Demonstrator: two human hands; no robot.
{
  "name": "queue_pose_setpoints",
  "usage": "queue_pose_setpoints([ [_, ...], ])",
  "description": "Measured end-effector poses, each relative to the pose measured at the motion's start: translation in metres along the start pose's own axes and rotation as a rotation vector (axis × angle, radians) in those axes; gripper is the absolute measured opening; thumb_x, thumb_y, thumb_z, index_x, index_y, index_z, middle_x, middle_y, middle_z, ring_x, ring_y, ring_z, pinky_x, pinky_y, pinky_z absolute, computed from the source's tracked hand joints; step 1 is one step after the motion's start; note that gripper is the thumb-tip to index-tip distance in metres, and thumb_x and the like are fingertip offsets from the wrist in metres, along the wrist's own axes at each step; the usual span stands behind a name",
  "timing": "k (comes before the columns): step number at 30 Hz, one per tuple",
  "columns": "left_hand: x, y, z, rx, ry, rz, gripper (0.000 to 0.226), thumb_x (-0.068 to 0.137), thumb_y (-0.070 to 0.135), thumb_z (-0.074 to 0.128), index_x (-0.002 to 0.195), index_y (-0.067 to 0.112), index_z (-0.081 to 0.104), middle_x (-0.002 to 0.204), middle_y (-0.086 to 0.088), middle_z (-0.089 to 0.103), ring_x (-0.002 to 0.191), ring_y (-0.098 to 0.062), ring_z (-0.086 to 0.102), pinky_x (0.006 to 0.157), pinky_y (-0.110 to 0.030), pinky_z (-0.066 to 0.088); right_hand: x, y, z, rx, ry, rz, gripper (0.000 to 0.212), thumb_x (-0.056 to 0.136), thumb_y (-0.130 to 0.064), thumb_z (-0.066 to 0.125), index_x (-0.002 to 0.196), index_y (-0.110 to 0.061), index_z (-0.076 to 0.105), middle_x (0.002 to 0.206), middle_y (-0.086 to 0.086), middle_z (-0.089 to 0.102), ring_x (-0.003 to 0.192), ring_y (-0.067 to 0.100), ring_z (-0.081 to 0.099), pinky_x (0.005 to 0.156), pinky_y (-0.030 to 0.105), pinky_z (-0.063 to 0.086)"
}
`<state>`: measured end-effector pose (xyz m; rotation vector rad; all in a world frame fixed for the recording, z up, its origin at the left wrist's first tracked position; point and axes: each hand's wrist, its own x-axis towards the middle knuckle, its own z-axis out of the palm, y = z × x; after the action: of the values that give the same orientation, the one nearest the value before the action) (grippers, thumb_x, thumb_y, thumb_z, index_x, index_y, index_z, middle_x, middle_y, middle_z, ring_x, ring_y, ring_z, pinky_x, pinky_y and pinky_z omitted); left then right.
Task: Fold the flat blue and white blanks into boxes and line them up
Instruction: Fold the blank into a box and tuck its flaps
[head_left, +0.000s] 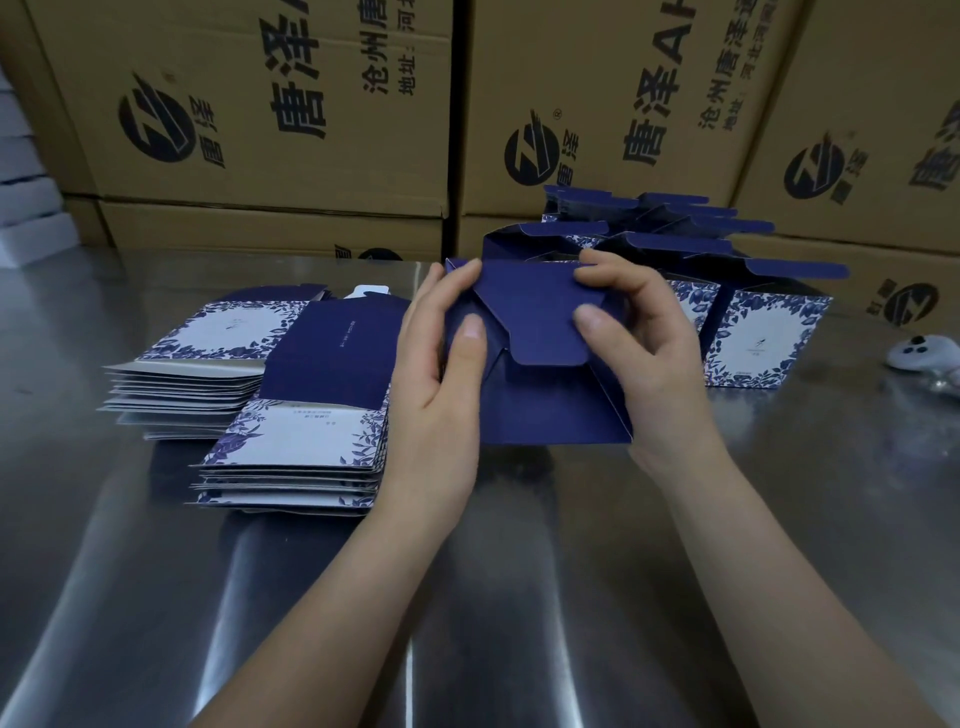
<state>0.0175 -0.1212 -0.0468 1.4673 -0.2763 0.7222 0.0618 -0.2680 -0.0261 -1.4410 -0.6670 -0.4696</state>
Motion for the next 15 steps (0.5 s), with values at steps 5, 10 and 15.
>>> queue_pose_setpoints([
  [5, -0.0011, -0.0013, 0.0006, -0.005, 0.018, 0.009, 0.040, 0.090, 0.022, 0.059, 0.126, 0.038, 0.055, 0.153, 0.009, 0.040, 0.142, -0.006, 0.037, 0.117, -0.041, 0.034, -0.0016, 0.0007, 0.0002, -0.028, -0.020, -0.023, 0.038, 0.082, -0.002, 0.063, 0.115, -0.017, 0.056, 0.125, -0.002, 0.056, 0.119, 0.008, 0.053, 0.099, 0.024, 0.043],
  [10, -0.0008, -0.0048, -0.0001, 0.065, 0.025, 0.038, 0.043, 0.088, 0.018, 0.061, 0.125, 0.040, 0.054, 0.154, 0.011, 0.039, 0.142, -0.002, 0.034, 0.118, -0.037, 0.032, -0.0013, 0.0024, -0.0007, -0.055, -0.018, -0.035, 0.046, 0.081, 0.004, 0.065, 0.120, -0.016, 0.054, 0.121, -0.005, 0.057, 0.113, 0.004, 0.055, 0.093, 0.019, 0.044],
  [15, 0.0000, -0.0063, -0.0012, 0.154, 0.017, 0.059, 0.047, 0.093, 0.011, 0.062, 0.121, 0.049, 0.054, 0.155, 0.011, 0.037, 0.139, 0.015, 0.026, 0.106, -0.003, 0.026, -0.0003, 0.0017, 0.0014, -0.195, -0.013, -0.067, 0.043, 0.079, -0.001, 0.065, 0.116, -0.021, 0.057, 0.126, 0.007, 0.054, 0.122, 0.016, 0.051, 0.104, 0.033, 0.042],
])
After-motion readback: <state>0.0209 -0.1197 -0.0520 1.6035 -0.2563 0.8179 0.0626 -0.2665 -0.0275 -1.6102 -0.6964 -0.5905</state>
